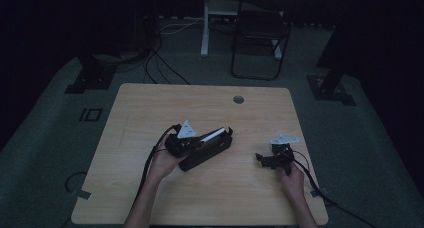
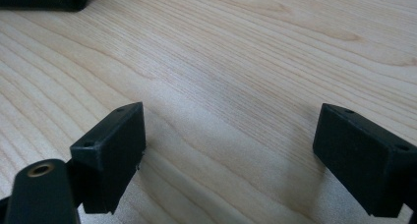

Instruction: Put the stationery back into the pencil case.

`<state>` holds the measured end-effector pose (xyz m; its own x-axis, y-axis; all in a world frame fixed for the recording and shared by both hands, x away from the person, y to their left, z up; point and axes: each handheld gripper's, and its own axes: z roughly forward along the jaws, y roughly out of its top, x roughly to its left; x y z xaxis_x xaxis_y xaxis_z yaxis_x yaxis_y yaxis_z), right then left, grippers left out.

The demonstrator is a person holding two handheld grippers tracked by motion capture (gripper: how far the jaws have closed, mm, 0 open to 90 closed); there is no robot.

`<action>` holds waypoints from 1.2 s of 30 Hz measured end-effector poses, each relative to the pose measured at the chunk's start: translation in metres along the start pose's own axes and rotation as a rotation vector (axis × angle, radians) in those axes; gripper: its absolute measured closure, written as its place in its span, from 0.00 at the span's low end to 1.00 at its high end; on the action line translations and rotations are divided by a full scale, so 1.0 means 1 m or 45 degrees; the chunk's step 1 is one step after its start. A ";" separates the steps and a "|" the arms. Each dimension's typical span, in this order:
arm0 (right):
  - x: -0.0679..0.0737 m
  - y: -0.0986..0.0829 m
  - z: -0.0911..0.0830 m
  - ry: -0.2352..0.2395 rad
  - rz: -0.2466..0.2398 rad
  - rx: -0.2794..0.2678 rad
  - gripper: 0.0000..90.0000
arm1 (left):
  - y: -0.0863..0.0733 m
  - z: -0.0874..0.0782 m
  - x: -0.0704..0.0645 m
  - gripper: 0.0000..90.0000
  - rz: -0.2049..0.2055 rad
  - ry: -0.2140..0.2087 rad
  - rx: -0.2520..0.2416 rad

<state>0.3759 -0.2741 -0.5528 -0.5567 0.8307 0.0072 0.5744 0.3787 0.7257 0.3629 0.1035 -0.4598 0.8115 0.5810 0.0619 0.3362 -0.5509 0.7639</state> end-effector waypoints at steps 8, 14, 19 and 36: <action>0.000 0.000 0.000 0.000 0.001 0.000 0.14 | 0.000 0.002 0.000 0.87 0.004 -0.007 0.010; 0.000 0.000 0.000 0.000 0.001 0.000 0.14 | 0.000 0.002 0.001 0.74 -0.011 -0.004 -0.004; 0.000 0.000 0.000 0.001 -0.002 0.000 0.14 | 0.000 -0.002 0.005 0.63 -0.032 0.035 -0.006; 0.000 0.000 0.000 0.002 -0.003 0.000 0.14 | -0.019 -0.035 0.038 0.57 -0.094 0.193 0.024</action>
<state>0.3757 -0.2743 -0.5528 -0.5590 0.8292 0.0066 0.5733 0.3807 0.7256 0.3706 0.1576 -0.4493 0.7036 0.7030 0.1032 0.4023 -0.5139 0.7577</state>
